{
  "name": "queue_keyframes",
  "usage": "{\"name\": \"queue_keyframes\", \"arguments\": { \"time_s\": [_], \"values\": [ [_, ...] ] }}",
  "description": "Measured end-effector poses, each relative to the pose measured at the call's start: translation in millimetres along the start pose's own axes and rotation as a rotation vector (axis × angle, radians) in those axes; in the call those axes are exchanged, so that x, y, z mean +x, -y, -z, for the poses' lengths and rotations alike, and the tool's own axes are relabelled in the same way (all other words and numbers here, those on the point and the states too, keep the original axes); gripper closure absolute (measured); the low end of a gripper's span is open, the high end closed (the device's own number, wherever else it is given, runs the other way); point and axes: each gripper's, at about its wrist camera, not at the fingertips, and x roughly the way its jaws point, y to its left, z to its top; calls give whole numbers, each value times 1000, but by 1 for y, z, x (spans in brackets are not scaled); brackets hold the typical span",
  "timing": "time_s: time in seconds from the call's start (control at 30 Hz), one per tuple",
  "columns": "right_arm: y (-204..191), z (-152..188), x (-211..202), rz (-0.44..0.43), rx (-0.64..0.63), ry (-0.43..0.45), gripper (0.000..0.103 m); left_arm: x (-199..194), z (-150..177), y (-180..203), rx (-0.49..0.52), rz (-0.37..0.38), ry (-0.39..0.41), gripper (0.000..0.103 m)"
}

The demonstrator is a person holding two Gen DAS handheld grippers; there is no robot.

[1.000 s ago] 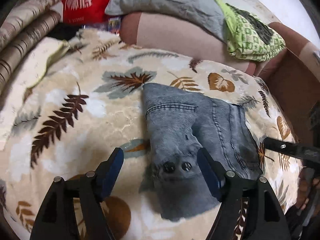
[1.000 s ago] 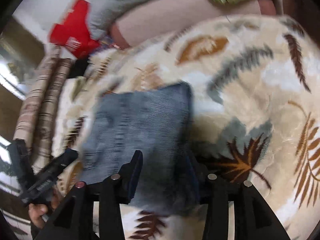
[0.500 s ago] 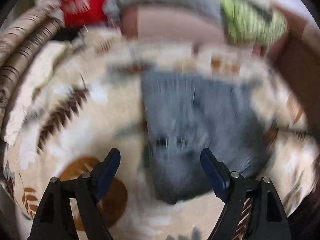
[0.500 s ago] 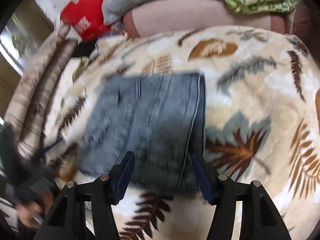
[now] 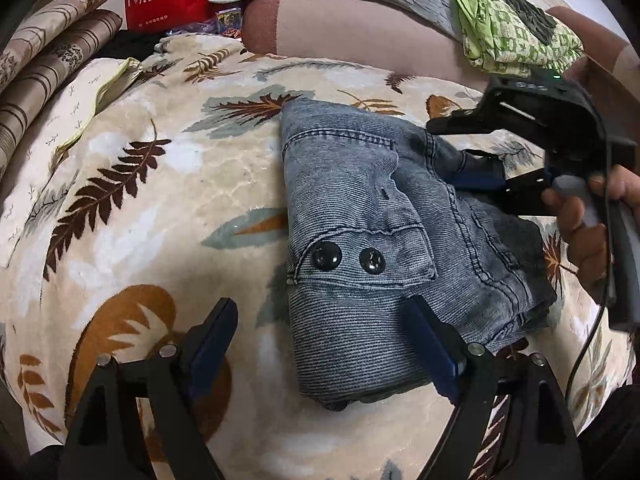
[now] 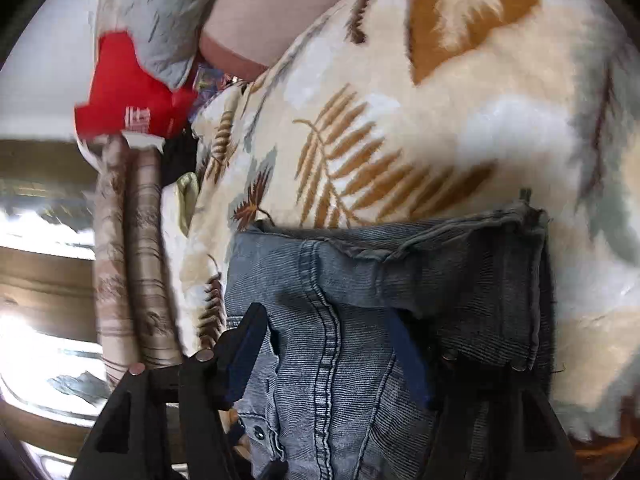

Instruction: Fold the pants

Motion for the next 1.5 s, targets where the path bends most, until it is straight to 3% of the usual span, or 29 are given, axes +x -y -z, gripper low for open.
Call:
{"name": "queue_keyframes", "arguments": {
  "time_s": [0.13, 0.3, 0.4, 0.43, 0.57, 0.7, 0.77, 0.8, 0.93, 1.1, 1.2, 1.5],
  "values": [
    [-29, 17, -17, 74, -95, 10, 37, -1, 1, 0, 3, -5, 1, 16],
    [-47, 76, -61, 35, -173, 29, 36, -1, 1, 2, 12, -17, 3, 16],
    [-20, 113, -64, 53, -141, 10, 28, -1, 1, 2, 12, -17, 3, 15],
    [-6, 120, -53, 90, -122, -29, 29, 1, 1, 4, 18, -19, -6, 15],
    [-4, 129, -69, 57, -85, 24, 31, -2, 1, 7, 43, -49, 7, 15],
    [-23, 142, -84, 46, -179, 82, 27, -2, 1, 8, 37, -58, 6, 15],
    [1, 144, -61, 113, -136, 19, 26, -1, 2, 10, 40, -57, -3, 15],
    [8, 144, -56, 93, -127, 9, 26, -1, 2, 11, 43, -64, 0, 15],
    [-11, 147, -85, 73, -147, 74, 26, -10, -2, 6, 26, -51, -3, 15],
    [-37, 169, -125, 266, -318, 209, 25, -49, 1, 6, -1, -61, 105, 15],
    [-38, 184, -131, 398, -393, 249, 23, -56, 2, 11, 10, -77, 115, 14],
    [-35, 206, -145, 468, -422, 294, 16, -72, 7, 23, 14, -78, 128, 14]
  ]
}}
